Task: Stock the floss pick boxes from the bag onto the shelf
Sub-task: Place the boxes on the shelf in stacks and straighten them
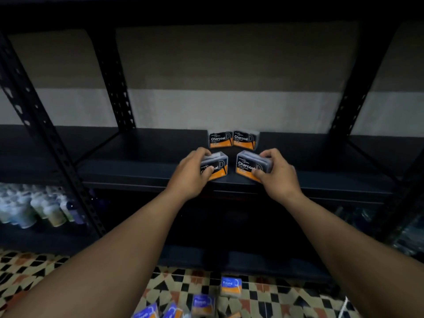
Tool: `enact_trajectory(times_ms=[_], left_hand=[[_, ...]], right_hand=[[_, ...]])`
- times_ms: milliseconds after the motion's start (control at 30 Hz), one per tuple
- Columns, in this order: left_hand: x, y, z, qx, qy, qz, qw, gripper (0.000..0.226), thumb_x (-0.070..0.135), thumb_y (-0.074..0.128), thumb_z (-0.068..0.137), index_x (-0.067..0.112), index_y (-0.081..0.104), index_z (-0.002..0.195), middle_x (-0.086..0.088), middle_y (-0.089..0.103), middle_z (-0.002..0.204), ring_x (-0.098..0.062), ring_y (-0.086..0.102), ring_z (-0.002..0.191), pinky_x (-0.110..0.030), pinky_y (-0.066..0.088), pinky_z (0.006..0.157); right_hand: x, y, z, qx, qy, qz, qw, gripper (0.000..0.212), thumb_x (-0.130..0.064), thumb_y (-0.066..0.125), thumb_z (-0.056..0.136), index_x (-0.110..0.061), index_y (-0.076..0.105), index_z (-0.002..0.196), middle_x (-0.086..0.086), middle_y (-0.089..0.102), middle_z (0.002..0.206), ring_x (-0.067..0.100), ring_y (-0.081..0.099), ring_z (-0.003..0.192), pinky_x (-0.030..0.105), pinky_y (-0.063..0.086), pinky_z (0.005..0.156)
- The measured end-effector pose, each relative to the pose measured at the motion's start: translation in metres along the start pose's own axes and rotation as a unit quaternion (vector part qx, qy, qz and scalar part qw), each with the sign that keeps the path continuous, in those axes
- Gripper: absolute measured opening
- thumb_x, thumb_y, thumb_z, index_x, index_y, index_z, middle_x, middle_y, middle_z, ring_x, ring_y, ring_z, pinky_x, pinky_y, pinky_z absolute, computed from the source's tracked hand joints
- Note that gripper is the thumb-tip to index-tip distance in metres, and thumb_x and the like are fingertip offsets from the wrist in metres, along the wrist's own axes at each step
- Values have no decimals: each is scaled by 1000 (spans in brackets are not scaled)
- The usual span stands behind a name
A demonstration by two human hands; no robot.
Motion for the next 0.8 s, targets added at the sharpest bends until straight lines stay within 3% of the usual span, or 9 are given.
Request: enact_trajectory(times_ms=[100,233,433,633,800], left_hand=[[-6,9,16,4,11,18,1000,29,28,61,95,25,55,123,3,56,121,-19,54,110,-35,47,91],[-16,21,35,5,-11,33,999,37,27,64,92,29,53,128,-1,50,119,-25,55,109,-33,46,91],[-23,39,71,-28,-37,77,996,60,14,63,85,30,44,140,-11,43,134,-37,57,113,-41,50,96],[-34,55,98,-15,-24,80,996,61,7,63,89,28,44,143,-14,40,132,-39,56,110,-37,48,92],[-41,64,105,-13,-18,61,998,61,9,61,91,33,42,144,-13,39,132,-36,56,112,-36,49,93]], right_hand=[[7,9,16,11,-10,-25,1000,33,-24,74,84,-32,55,109,-4,61,104,15,60,91,34,53,80],[12,21,35,13,-27,-59,998,33,-27,72,84,-34,55,112,-1,59,103,17,59,89,29,47,76],[16,36,65,0,-19,-134,991,56,-20,65,75,-41,45,123,7,59,109,32,62,93,37,54,80],[27,45,94,18,-50,-150,987,56,-16,68,79,-29,48,130,13,54,111,38,59,99,38,50,78],[33,48,103,4,-50,-141,989,60,-20,68,83,-34,43,136,12,55,113,37,58,101,37,49,80]])
Point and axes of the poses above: each hand's wrist, its own z-axis towards the middle knuckle, its own y-axis out of the palm, x = y × z, the point moved 4 cm from there along z, towards the middle knuckle
